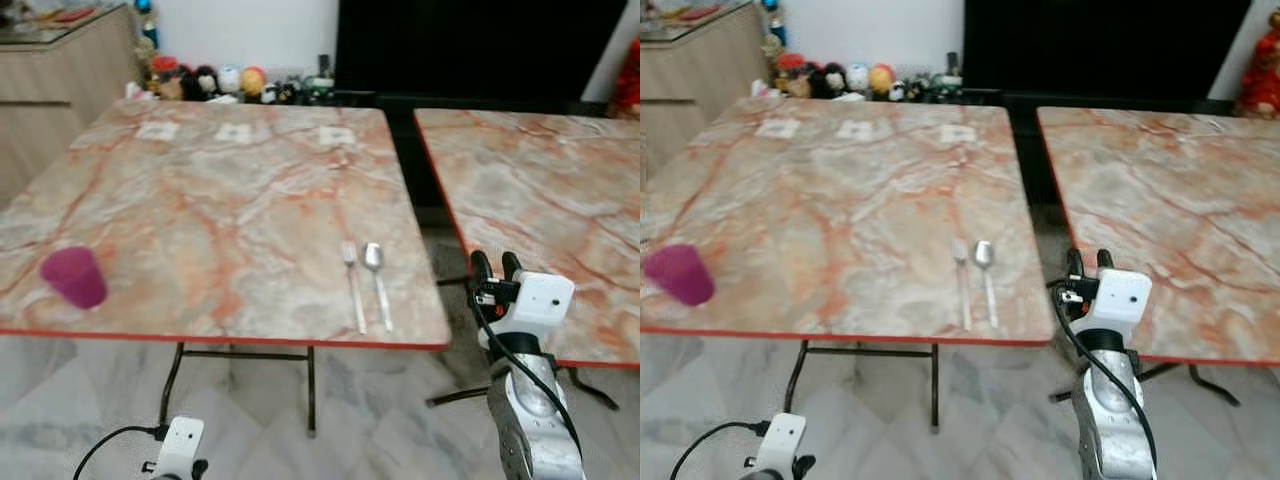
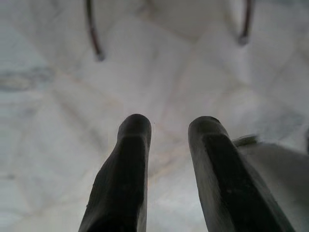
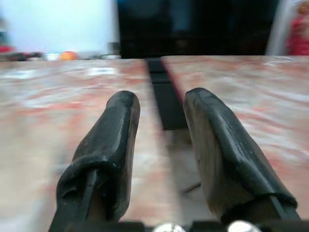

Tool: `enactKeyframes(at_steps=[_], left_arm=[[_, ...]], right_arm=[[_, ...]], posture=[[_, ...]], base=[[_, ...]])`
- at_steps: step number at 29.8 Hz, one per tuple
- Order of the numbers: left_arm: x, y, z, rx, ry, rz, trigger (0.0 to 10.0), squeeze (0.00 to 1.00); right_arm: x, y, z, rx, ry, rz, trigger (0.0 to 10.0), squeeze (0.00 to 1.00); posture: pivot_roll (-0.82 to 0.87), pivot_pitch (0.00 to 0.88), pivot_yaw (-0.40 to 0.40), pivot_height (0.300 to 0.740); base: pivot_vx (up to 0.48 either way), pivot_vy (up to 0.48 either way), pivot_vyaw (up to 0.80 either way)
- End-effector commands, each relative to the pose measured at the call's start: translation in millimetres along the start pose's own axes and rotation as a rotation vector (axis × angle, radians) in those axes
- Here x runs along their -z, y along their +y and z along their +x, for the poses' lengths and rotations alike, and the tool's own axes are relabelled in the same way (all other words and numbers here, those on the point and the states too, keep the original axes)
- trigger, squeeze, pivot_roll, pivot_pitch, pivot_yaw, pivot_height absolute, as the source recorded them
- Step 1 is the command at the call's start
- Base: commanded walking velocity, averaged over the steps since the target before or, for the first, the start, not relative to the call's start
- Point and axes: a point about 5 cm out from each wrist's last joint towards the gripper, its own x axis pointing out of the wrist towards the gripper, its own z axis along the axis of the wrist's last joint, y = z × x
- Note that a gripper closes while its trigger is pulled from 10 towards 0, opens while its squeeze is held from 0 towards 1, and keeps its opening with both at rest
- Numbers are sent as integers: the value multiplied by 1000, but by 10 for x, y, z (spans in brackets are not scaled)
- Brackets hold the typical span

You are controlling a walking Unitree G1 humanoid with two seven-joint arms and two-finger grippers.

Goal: Setting the table

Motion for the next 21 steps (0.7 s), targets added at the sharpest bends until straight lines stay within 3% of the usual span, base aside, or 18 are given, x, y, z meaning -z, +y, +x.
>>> enactKeyframes(at_steps=[1, 6, 13, 21], left_arm=[[9, -46, 3, 11, 6, 1, 10000, 0], [13, -45, 3, 9, 8, -8, 10000, 0], [26, -44, 1, 8, 14, -8, 10000, 0], [14, -48, 0, 19, 2, 3, 10000, 0]], right_arm=[[3, -77, 5, 16, 10, -20, 10000, 0], [1, -81, 25, 12, 13, -23, 10000, 0], [12, -79, 30, 9, 19, -22, 10000, 0], [49, -74, 25, 9, 37, -20, 10000, 0]], posture=[[51, 0, -25, 740], [54, 0, -28, 740], [55, 0, -29, 740], [57, 0, -26, 740]], base=[[0, 0, 0], [0, 0, 0], [0, 415, 0], [0, 0, 0]])
